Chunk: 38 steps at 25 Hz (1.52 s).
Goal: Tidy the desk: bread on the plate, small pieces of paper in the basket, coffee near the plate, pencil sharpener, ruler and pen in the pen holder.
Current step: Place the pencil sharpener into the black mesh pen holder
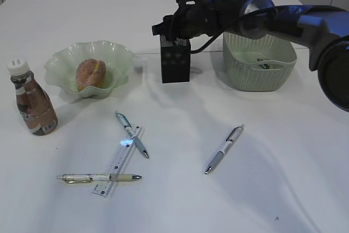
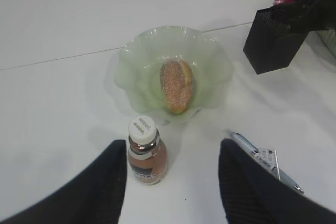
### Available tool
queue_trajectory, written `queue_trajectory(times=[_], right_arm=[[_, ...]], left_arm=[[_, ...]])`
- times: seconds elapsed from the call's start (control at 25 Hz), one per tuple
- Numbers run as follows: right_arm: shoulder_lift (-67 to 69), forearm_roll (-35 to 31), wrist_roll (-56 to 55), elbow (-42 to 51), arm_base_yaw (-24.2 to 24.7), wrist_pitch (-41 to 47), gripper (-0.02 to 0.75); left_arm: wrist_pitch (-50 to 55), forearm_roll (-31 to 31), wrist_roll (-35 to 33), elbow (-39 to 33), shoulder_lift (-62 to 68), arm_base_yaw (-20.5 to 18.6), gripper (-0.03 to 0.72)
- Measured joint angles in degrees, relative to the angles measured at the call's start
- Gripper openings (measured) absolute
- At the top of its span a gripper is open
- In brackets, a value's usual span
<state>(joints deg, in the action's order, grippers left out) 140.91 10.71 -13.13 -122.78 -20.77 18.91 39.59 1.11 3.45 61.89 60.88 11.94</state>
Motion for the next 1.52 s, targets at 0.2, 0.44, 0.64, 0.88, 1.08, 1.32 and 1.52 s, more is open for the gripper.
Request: queue_trajectory(times=[0.2, 0.44, 0.64, 0.88, 1.08, 1.32, 1.52], right_arm=[[0.0, -0.34, 0.0, -1.08, 0.0, 0.84, 0.388], [0.0, -0.97, 0.0, -1.1, 0.0, 2.36, 0.388], [0.0, -1.67, 0.11, -1.1, 0.0, 2.96, 0.389], [0.0, -1.87, 0.11, -1.1, 0.0, 3.22, 0.41], [0.0, -2.04, 0.11, -1.1, 0.0, 3.27, 0.425], [0.0, -2.25, 0.11, -1.1, 0.0, 3.27, 0.427], [0.0, -3.31, 0.11, -2.28, 0.0, 4.19, 0.427]], left_arm=[[-0.15, 0.0, 0.0, 0.0, 0.0, 0.0, 0.394], [-0.15, 0.0, 0.0, 0.0, 0.0, 0.0, 0.394], [-0.15, 0.0, 0.0, 0.0, 0.0, 0.0, 0.394], [-0.15, 0.0, 0.0, 0.0, 0.0, 0.0, 0.394], [-0.15, 0.0, 0.0, 0.0, 0.0, 0.0, 0.394], [-0.15, 0.0, 0.0, 0.0, 0.0, 0.0, 0.394], [-0.15, 0.0, 0.0, 0.0, 0.0, 0.0, 0.394]])
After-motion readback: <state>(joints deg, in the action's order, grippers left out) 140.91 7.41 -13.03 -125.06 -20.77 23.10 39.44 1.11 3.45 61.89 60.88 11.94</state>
